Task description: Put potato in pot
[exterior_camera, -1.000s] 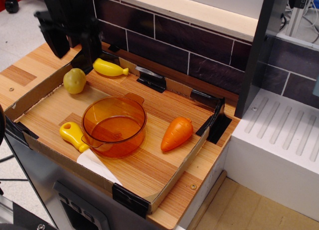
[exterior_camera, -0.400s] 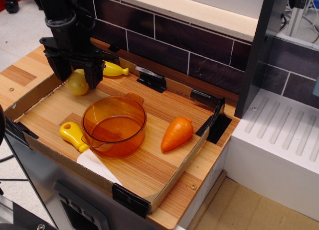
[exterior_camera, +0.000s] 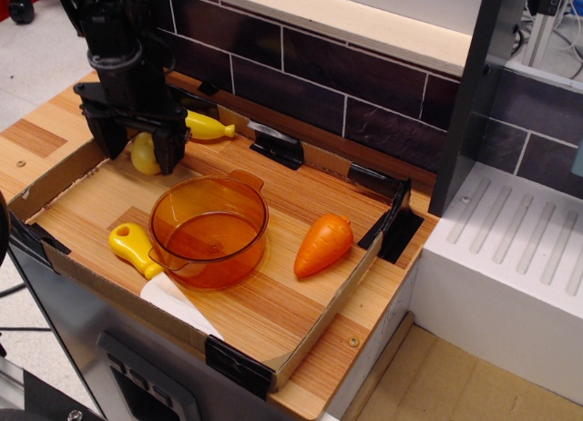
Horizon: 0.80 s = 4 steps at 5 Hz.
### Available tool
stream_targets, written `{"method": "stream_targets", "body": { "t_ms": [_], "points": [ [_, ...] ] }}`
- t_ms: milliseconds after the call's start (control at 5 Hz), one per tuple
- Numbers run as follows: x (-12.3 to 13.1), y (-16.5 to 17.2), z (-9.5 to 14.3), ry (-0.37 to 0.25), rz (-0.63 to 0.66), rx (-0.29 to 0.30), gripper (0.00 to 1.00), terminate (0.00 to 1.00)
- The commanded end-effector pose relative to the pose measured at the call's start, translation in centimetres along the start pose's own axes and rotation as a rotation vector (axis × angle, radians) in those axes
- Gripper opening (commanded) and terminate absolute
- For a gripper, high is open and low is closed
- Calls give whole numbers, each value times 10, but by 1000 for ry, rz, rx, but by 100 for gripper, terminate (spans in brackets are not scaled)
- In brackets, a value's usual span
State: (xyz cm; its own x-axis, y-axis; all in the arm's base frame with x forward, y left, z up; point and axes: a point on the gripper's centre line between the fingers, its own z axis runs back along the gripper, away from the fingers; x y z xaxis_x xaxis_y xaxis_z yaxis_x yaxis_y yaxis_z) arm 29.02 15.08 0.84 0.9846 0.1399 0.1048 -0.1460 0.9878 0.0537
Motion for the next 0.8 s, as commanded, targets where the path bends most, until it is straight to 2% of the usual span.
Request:
{"method": "stream_targets", "body": {
  "t_ms": [0, 200, 400, 600],
  "points": [
    [16, 4, 5, -40, 1, 24, 0, 0],
    [19, 4, 20, -57, 0, -19, 0, 0],
    [21, -5, 59, -75, 5, -62, 0, 0],
    [7, -21, 97, -142, -33, -107, 0, 0]
  ]
}}
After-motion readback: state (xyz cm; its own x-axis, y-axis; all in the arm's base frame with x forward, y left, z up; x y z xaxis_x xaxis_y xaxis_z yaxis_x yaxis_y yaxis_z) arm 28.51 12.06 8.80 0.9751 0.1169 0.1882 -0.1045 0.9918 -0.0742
